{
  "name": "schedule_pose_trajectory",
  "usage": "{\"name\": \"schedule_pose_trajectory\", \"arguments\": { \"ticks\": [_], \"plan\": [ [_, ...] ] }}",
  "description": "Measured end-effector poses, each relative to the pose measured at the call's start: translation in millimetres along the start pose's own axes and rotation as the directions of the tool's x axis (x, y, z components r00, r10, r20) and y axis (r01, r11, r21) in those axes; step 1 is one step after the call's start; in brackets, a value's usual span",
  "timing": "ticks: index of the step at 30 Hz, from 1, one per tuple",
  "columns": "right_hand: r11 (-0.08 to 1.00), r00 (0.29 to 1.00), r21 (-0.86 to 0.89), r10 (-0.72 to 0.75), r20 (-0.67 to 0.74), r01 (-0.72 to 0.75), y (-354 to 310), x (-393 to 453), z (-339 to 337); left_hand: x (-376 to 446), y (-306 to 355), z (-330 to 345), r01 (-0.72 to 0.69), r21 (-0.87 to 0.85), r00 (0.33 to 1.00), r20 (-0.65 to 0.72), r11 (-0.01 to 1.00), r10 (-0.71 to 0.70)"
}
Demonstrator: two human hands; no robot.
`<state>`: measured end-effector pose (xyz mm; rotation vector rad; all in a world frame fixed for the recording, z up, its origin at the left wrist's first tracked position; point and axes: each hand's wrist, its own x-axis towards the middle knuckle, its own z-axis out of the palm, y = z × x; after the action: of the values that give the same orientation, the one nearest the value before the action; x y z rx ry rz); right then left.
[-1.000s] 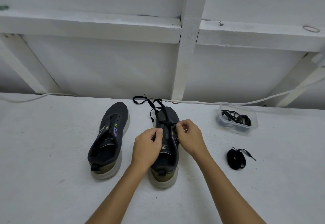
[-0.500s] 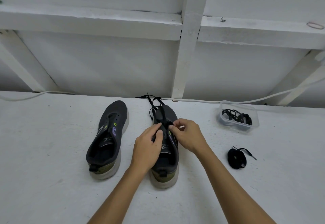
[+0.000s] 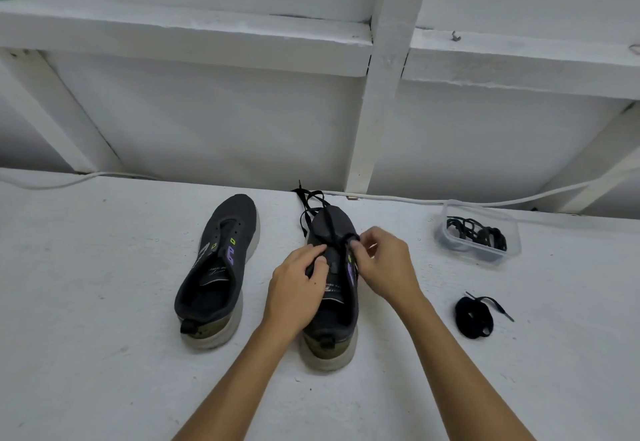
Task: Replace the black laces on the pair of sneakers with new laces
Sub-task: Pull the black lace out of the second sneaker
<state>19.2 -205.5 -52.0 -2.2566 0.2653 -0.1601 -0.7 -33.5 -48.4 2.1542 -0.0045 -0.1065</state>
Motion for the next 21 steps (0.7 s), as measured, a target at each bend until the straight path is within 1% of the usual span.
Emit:
{"name": "schedule_pose_trajectory", "arguments": {
  "ticks": [1, 2, 3, 4, 5, 6, 7, 8, 9, 10, 12, 14, 15, 16, 18, 19, 21],
  "plan": [
    [0.994, 0.996, -0.093, -0.063, -0.066, 0.057, 1.3, 3.3, -4.1, 0.0, -0.3, -0.1, 0.006, -0.005, 1.0, 0.004, 1.0, -0.006],
    [0.983, 0.987, -0.165, -0.101, -0.126, 0.079, 2.1, 6.3, -8.3, -0.1, -0.6, -0.1, 0.011, -0.007, 1.0, 0.009, 1.0, -0.011],
    [0.976, 0.98, -0.206, -0.103, -0.169, 0.067, 3.8, 8.6, -10.5, -0.3, -0.8, -0.1, 0.014, -0.006, 1.0, 0.014, 1.0, -0.014],
    [0.979, 0.981, -0.204, -0.068, -0.18, 0.031, 4.4, 9.5, -11.6, -0.1, -0.9, -0.1, 0.015, -0.004, 1.0, 0.014, 1.0, -0.015],
    [0.99, 0.99, -0.139, 0.018, -0.141, -0.037, 4.0, 10.1, -11.5, 0.5, -0.9, 0.1, 0.015, -0.002, 1.0, 0.01, 1.0, -0.015],
    [0.991, 0.99, -0.029, 0.133, -0.045, -0.134, 0.5, 8.8, -10.5, 1.2, -0.9, 0.4, 0.017, 0.0, 1.0, 0.003, 1.0, -0.017],
    [0.97, 0.971, 0.074, 0.228, 0.067, -0.233, -2.6, 5.4, -8.1, 1.5, -0.6, 0.5, 0.018, 0.004, 1.0, -0.001, 1.0, -0.018],
    [0.951, 0.955, 0.133, 0.262, 0.138, -0.28, -5.4, 0.8, -5.5, 1.6, -0.6, 0.7, 0.017, 0.007, 1.0, 0.0, 1.0, -0.017],
    [0.957, 0.962, 0.147, 0.231, 0.146, -0.252, -6.2, -3.1, -2.5, 1.5, -0.3, 0.9, 0.016, 0.01, 1.0, 0.004, 1.0, -0.016],
    [0.972, 0.976, 0.133, 0.178, 0.125, -0.195, -6.3, -6.1, 0.3, 1.3, -0.2, 1.2, 0.015, 0.011, 1.0, 0.007, 1.0, -0.015],
    [0.993, 0.992, 0.077, 0.084, 0.093, -0.092, -4.0, -8.3, 4.1, 1.0, -0.9, 0.8, 0.014, 0.01, 1.0, 0.005, 1.0, -0.014],
    [1.0, 1.0, -0.024, -0.005, 0.009, 0.005, 0.1, -3.2, 1.6, 0.9, -2.3, 0.0, 0.015, 0.006, 1.0, 0.005, 1.0, -0.015],
    [0.997, 0.998, -0.067, -0.034, -0.044, 0.031, 2.9, 2.0, -2.2, 0.9, -3.0, -0.1, 0.016, 0.001, 1.0, 0.009, 1.0, -0.016],
    [0.997, 0.996, -0.074, -0.041, -0.081, 0.035, 4.0, 6.8, -8.0, 1.1, -3.5, 0.3, 0.015, -0.003, 1.0, 0.012, 1.0, -0.015],
    [1.0, 0.994, -0.013, 0.013, -0.11, -0.015, 3.3, 9.7, -14.7, 1.8, -3.6, 2.0, 0.011, -0.006, 1.0, 0.008, 1.0, -0.011],
    [0.997, 0.992, 0.032, 0.076, -0.099, -0.073, 0.6, 7.8, -12.9, 2.2, -3.8, 3.0, 0.011, -0.008, 1.0, 0.001, 1.0, -0.01],
    [0.966, 0.974, 0.126, 0.227, -0.009, -0.225, -5.4, 0.0, -2.6, 2.8, -5.0, 3.3, 0.01, -0.002, 1.0, -0.008, 1.0, -0.01]
  ]
}}
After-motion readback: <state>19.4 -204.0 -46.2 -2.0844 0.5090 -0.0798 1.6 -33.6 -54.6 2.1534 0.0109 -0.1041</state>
